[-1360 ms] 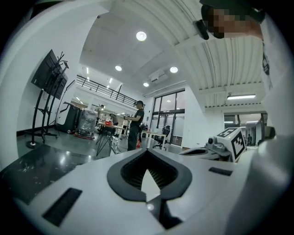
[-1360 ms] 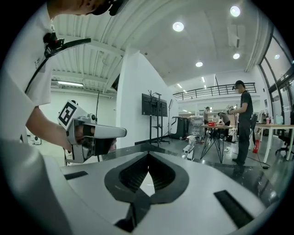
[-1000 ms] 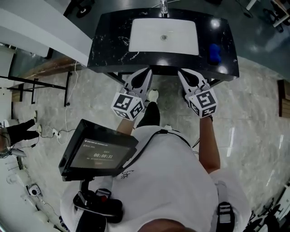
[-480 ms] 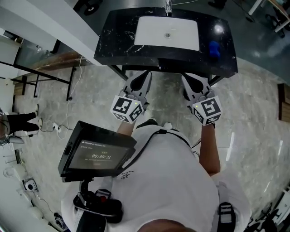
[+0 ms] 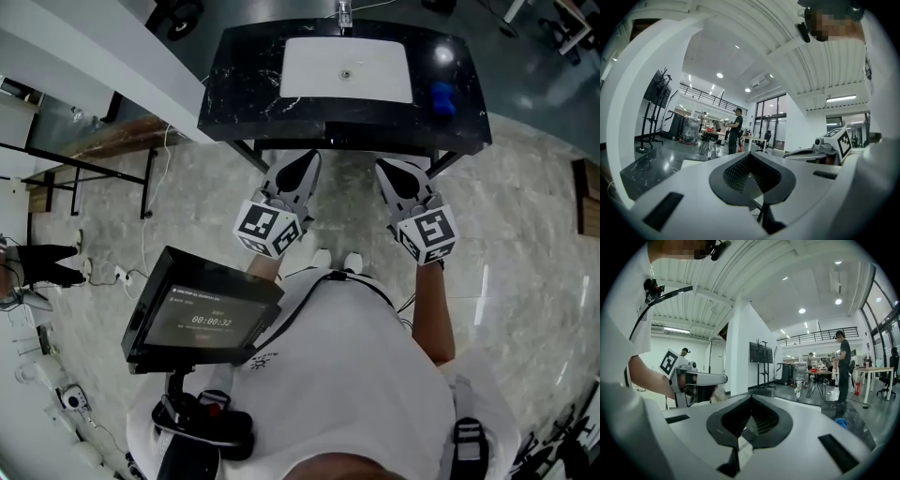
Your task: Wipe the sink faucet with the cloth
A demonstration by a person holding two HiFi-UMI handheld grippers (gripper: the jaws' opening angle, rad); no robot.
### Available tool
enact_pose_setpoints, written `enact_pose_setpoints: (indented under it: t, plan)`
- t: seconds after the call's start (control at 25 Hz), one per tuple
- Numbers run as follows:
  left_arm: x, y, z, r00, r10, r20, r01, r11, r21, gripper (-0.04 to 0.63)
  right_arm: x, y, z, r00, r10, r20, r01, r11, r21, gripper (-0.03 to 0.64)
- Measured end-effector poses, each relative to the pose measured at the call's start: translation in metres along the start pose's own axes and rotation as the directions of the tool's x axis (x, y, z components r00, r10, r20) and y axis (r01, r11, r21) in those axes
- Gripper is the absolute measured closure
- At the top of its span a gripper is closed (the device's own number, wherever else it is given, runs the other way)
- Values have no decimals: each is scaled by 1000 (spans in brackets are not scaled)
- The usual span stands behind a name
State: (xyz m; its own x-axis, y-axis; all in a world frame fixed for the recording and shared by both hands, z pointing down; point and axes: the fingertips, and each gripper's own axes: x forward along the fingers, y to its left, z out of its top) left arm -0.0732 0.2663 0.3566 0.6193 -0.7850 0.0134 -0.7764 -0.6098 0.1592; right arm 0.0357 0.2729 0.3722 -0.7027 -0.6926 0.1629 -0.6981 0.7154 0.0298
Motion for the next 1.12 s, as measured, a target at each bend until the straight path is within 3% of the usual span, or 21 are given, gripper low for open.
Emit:
enact_pose_setpoints:
  t: [1.12]
  plan:
    - [1, 4, -1, 1000, -10, -7, 10, 1000, -3, 607, -12, -13, -3, 998, -67, -11, 67, 998, 2, 612]
